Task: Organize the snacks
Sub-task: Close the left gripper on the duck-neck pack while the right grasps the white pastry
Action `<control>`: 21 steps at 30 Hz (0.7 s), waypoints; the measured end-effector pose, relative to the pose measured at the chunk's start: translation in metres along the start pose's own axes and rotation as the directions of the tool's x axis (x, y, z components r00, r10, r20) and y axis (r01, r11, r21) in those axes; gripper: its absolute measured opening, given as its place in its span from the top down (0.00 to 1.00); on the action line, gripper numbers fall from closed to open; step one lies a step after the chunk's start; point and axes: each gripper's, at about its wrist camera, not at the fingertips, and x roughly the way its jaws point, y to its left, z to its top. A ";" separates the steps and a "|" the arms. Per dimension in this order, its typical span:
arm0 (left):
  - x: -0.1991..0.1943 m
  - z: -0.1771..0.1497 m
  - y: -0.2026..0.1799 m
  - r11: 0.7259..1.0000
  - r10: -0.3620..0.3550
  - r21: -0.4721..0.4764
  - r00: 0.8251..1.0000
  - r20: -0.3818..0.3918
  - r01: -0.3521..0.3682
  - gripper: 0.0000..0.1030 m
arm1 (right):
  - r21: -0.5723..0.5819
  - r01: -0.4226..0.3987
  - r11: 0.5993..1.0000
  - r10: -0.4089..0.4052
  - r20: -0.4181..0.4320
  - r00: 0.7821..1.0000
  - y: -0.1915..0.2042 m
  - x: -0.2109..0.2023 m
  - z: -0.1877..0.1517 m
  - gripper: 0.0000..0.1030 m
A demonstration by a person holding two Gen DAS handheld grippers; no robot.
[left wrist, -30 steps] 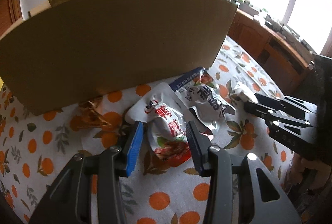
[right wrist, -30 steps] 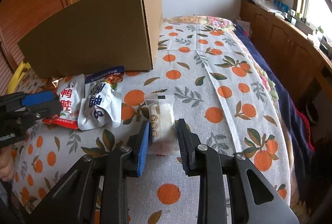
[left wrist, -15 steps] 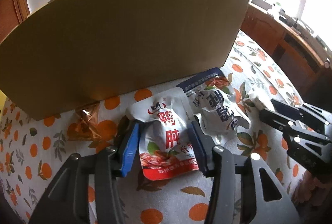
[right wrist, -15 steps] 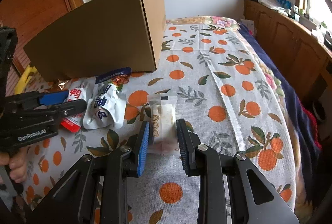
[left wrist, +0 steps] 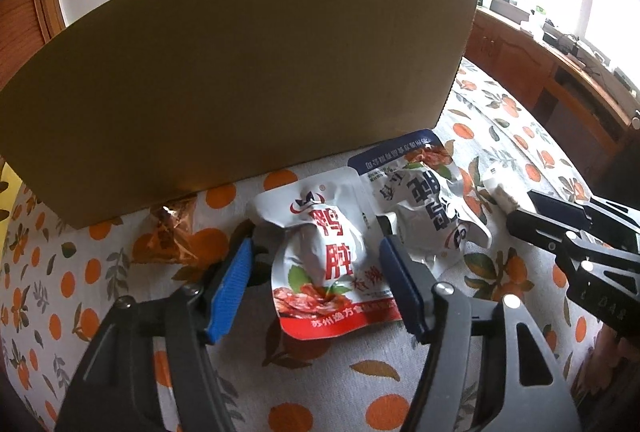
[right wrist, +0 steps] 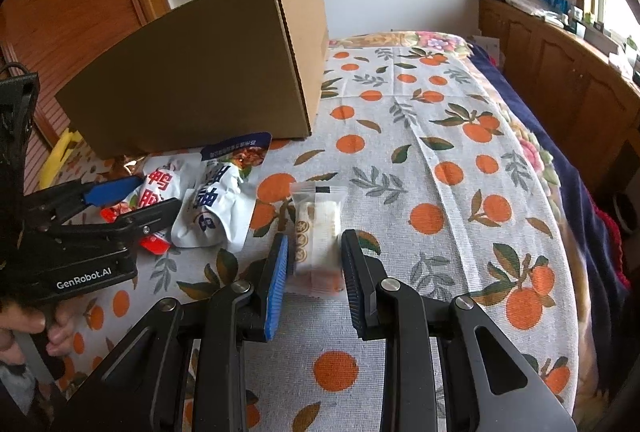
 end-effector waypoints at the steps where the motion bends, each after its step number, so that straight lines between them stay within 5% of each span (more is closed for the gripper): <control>1: -0.001 -0.001 0.001 1.000 -0.001 0.001 1.000 -0.002 0.001 0.36 | 0.000 -0.001 1.000 0.001 0.000 1.000 0.000 0.000 0.000 0.76; 6: -0.006 -0.007 -0.003 1.000 -0.013 0.015 1.000 0.002 0.013 0.39 | -0.003 0.000 1.000 0.000 0.000 1.000 0.000 0.000 0.000 0.75; 13: -0.013 -0.009 0.002 0.999 -0.026 -0.032 1.000 0.005 0.026 0.67 | -0.007 -0.001 1.000 0.001 0.000 1.000 0.000 0.000 0.000 0.75; 21: -0.033 -0.019 -0.005 0.999 -0.009 0.032 1.000 0.027 0.008 0.70 | -0.007 0.000 1.000 0.000 -0.001 1.000 0.002 0.000 -0.001 0.75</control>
